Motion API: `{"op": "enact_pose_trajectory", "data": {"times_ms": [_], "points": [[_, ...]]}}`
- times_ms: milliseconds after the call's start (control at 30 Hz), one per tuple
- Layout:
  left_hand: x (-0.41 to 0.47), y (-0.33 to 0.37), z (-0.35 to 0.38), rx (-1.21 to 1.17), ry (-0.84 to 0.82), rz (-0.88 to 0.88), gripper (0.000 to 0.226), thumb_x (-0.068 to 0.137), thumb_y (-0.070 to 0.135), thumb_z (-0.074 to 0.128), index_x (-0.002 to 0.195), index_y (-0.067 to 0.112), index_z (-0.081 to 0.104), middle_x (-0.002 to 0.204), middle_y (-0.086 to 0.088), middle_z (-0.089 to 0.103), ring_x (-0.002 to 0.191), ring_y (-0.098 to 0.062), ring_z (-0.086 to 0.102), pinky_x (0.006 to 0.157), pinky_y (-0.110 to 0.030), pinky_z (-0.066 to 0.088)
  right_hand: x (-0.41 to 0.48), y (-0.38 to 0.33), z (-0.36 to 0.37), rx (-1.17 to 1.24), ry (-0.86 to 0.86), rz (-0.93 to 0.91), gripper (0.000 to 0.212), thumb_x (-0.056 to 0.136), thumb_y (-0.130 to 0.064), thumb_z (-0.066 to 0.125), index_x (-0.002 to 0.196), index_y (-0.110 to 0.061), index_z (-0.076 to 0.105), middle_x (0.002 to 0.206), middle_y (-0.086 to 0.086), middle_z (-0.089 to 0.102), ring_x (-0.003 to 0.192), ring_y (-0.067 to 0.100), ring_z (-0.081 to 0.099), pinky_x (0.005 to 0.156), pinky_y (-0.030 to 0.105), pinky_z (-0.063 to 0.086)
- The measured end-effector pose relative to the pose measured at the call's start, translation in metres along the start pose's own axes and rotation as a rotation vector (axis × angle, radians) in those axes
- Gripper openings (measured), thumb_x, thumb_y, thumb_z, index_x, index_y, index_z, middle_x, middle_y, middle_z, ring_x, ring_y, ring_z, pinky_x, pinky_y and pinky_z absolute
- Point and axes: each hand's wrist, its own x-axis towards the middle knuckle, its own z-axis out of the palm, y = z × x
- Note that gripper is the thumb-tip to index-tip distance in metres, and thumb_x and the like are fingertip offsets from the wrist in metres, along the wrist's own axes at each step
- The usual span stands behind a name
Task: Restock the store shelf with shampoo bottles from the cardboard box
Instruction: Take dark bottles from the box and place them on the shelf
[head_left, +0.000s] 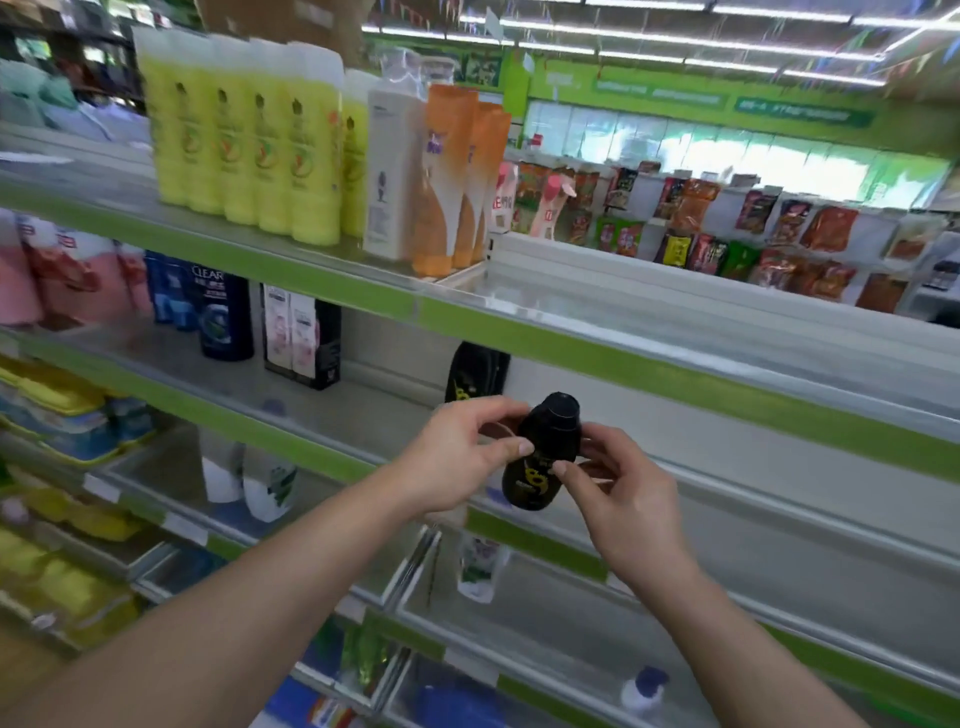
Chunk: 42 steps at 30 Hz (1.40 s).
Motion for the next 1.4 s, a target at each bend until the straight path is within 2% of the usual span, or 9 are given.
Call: {"op": "enact_pose_trajectory", "data": {"times_ms": [100, 300, 400, 500, 600, 833, 1067, 1267, 1400], "points": [[0.023, -0.025, -0.02, -0.054, 0.01, -0.016, 0.033, 0.09, 0.012, 0.069, 0.121, 0.023, 0.066, 0.105, 0.008, 0.071, 0.095, 0.0, 0.065, 0.081, -0.006, 0.047, 0.027, -0.003, 0.031, -0.047, 0.02, 0.031, 0.034, 0.088, -0.023, 0.073, 0.119, -0.035, 0.061, 0.096, -0.023, 0.069, 0.089, -0.002, 0.067, 0.085, 0.035, 0.058], [0.054, -0.072, -0.047, -0.052, 0.015, -0.128, 0.038, 0.09, 0.023, 0.071, 0.127, 0.023, 0.064, 0.112, 0.005, 0.073, 0.103, -0.01, 0.068, 0.099, -0.038, 0.053, 0.068, 0.0, 0.08, -0.154, -0.011, 0.104, 0.035, 0.088, -0.028, 0.071, 0.122, -0.026, 0.063, 0.1, -0.007, 0.074, 0.091, 0.011, 0.07, 0.085, 0.041, 0.058], [0.062, -0.086, -0.056, -0.006, -0.007, -0.145, 0.04, 0.092, 0.026, 0.068, 0.131, 0.022, 0.062, 0.12, 0.006, 0.069, 0.108, -0.007, 0.064, 0.095, -0.022, 0.049, 0.082, 0.0, 0.095, -0.207, -0.058, 0.125, 0.037, 0.09, -0.029, 0.069, 0.125, -0.025, 0.062, 0.101, -0.009, 0.074, 0.091, 0.011, 0.071, 0.084, 0.037, 0.058], [0.067, -0.094, -0.064, 0.036, -0.02, -0.132, 0.038, 0.093, 0.024, 0.065, 0.131, 0.023, 0.062, 0.117, 0.01, 0.068, 0.104, -0.004, 0.061, 0.076, -0.001, 0.039, 0.092, 0.002, 0.105, -0.217, -0.089, 0.149, 0.037, 0.091, -0.027, 0.068, 0.127, -0.023, 0.061, 0.106, -0.008, 0.074, 0.097, 0.013, 0.07, 0.086, 0.035, 0.057], [0.072, -0.102, -0.066, 0.003, -0.005, -0.137, 0.034, 0.093, 0.02, 0.065, 0.127, 0.022, 0.064, 0.111, 0.011, 0.067, 0.096, 0.0, 0.06, 0.069, 0.004, 0.039, 0.097, 0.006, 0.116, -0.189, -0.073, 0.182, 0.035, 0.091, -0.026, 0.068, 0.126, -0.025, 0.062, 0.103, -0.008, 0.074, 0.092, 0.013, 0.07, 0.083, 0.032, 0.057], [0.083, -0.12, -0.068, -0.145, 0.066, -0.174, 0.032, 0.089, 0.011, 0.07, 0.121, 0.014, 0.069, 0.107, 0.003, 0.073, 0.095, -0.005, 0.068, 0.076, -0.003, 0.047, 0.105, 0.014, 0.137, -0.069, -0.003, 0.236, 0.032, 0.089, -0.025, 0.069, 0.12, -0.028, 0.064, 0.101, -0.01, 0.075, 0.086, 0.009, 0.071, 0.075, 0.04, 0.061], [0.087, -0.129, -0.067, -0.17, 0.139, -0.203, 0.03, 0.084, 0.005, 0.074, 0.111, 0.016, 0.069, 0.099, -0.002, 0.073, 0.091, -0.014, 0.069, 0.083, -0.017, 0.052, 0.113, 0.018, 0.149, -0.062, 0.007, 0.238, 0.03, 0.09, -0.024, 0.068, 0.118, -0.032, 0.063, 0.105, -0.011, 0.073, 0.086, 0.007, 0.071, 0.081, 0.031, 0.059], [0.088, -0.13, -0.066, -0.099, 0.156, -0.178, 0.029, 0.085, 0.007, 0.072, 0.113, 0.018, 0.07, 0.097, 0.002, 0.072, 0.088, -0.005, 0.066, 0.068, 0.0, 0.044, 0.116, 0.015, 0.152, -0.035, 0.019, 0.291, 0.03, 0.089, -0.02, 0.067, 0.117, -0.032, 0.064, 0.105, -0.009, 0.073, 0.089, 0.011, 0.071, 0.079, 0.028, 0.058], [0.089, -0.13, -0.063, -0.047, 0.192, -0.162, 0.03, 0.084, 0.006, 0.072, 0.112, 0.018, 0.069, 0.096, 0.001, 0.072, 0.086, -0.011, 0.067, 0.074, -0.009, 0.048, 0.115, 0.015, 0.154, -0.07, 0.024, 0.292, 0.03, 0.088, -0.02, 0.066, 0.116, -0.033, 0.063, 0.107, -0.007, 0.073, 0.091, 0.015, 0.071, 0.083, 0.033, 0.058]]}}
